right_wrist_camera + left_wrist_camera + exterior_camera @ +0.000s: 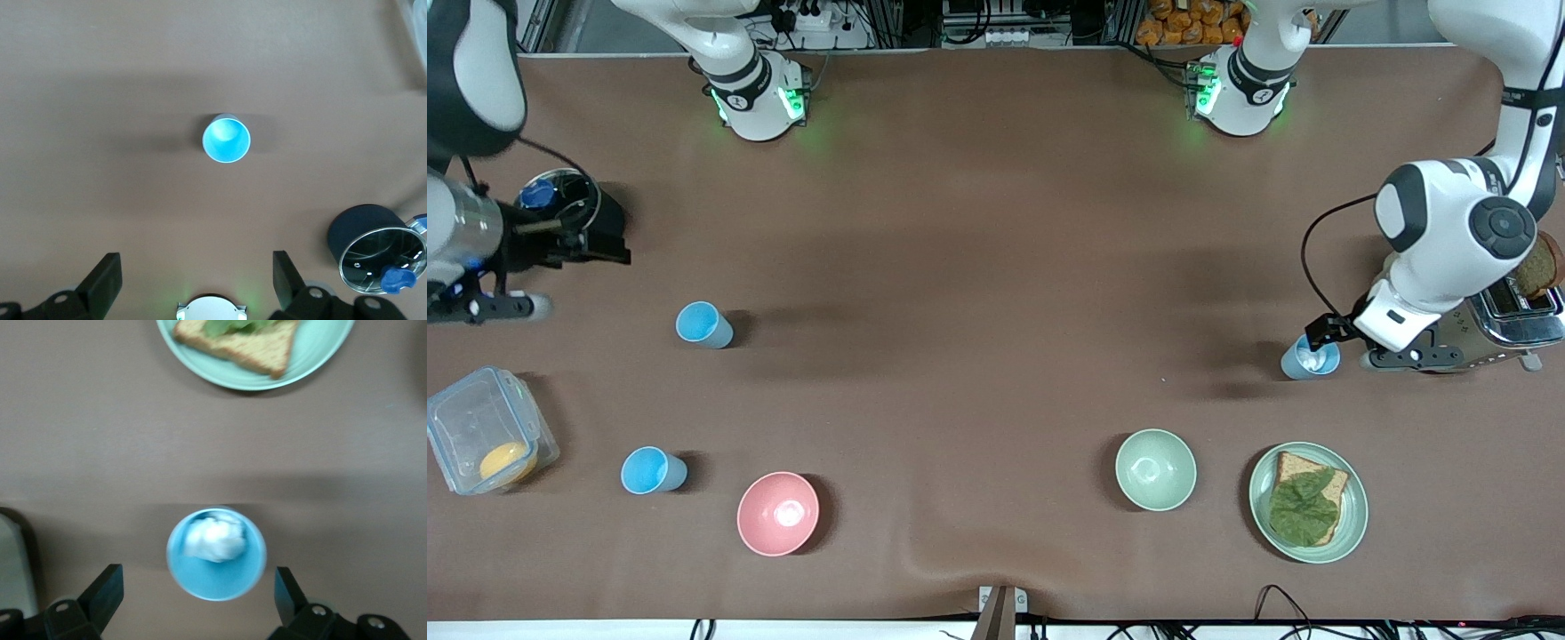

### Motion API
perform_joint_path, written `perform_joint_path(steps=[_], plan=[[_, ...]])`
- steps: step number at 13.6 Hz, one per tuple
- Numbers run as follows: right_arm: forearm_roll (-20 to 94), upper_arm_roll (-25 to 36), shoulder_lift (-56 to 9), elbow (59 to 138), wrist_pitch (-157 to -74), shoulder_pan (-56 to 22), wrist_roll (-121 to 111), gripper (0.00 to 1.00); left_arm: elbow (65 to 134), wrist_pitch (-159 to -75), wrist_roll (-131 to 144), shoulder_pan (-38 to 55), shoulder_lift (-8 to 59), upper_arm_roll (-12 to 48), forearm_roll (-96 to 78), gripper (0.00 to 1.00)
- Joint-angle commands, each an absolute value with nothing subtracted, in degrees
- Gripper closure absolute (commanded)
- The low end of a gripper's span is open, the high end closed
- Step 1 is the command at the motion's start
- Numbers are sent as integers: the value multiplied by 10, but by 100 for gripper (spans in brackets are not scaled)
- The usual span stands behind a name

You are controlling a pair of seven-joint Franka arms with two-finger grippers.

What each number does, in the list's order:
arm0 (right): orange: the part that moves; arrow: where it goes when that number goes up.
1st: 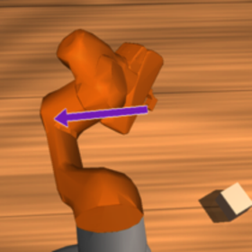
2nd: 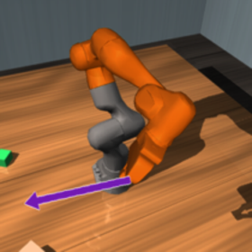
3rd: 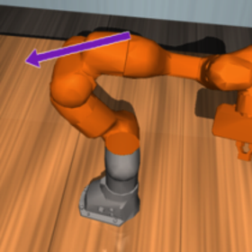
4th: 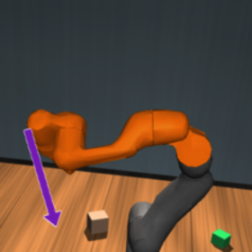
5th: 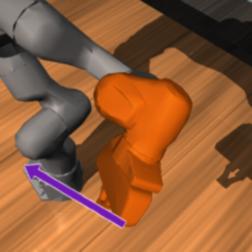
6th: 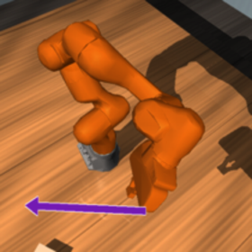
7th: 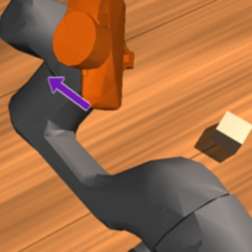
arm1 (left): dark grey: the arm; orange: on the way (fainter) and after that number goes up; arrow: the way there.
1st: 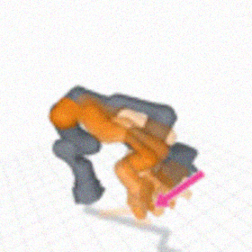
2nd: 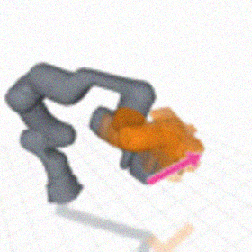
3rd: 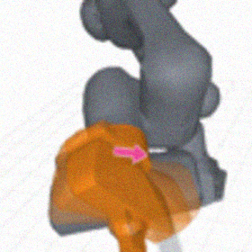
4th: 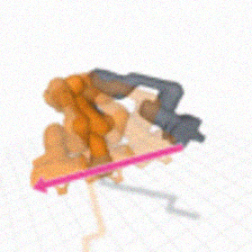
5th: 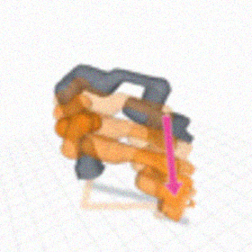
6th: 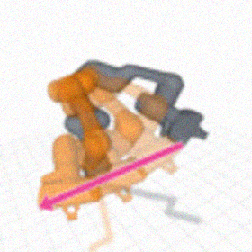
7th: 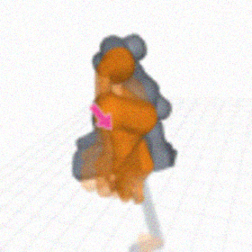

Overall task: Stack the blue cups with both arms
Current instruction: 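Grasp the blue cup with the right gripper while the left gripper grasps another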

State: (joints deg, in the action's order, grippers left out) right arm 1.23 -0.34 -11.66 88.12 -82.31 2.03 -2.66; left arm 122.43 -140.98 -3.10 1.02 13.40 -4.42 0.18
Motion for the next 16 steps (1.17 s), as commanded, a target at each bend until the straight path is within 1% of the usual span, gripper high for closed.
perform_joint_path(steps=[1,3,5,8,10,12,14,15,16], plan=[[18,-7,-208,863,-856,36,-28,0,1221,-1418,-65,-16,143,-40,-3,0],[11,-6,-228,897,-914,44,-29,0,1222,-1424,-65,-16,155,-40,-4,0],[11,-6,-229,946,-961,72,-60,0,1222,-1424,-65,-16,164,-40,-6,0],[11,-6,-232,1039,-1044,106,-128,0,1220,-1426,-65,-17,179,-40,-11,0],[12,-7,-233,1096,-1120,105,-129,0,1217,-1429,-65,-16,188,-40,-10,0],[18,-9,-233,1126,-1154,92,-127,0,1216,-1440,-65,-12,201,-40,-10,16],[18,-8,-231,1144,-1176,69,-121,0,1209,-1441,-61,-5,213,-40,-11,36],[18,-8,-234,1152,-1185,70,-121,0,1204,-1441,-61,-5,219,-40,-11,46],[18,-8,-236,1165,-1204,70,-121,0,1202,-1441,-61,-4,221,-40,-10,58]])
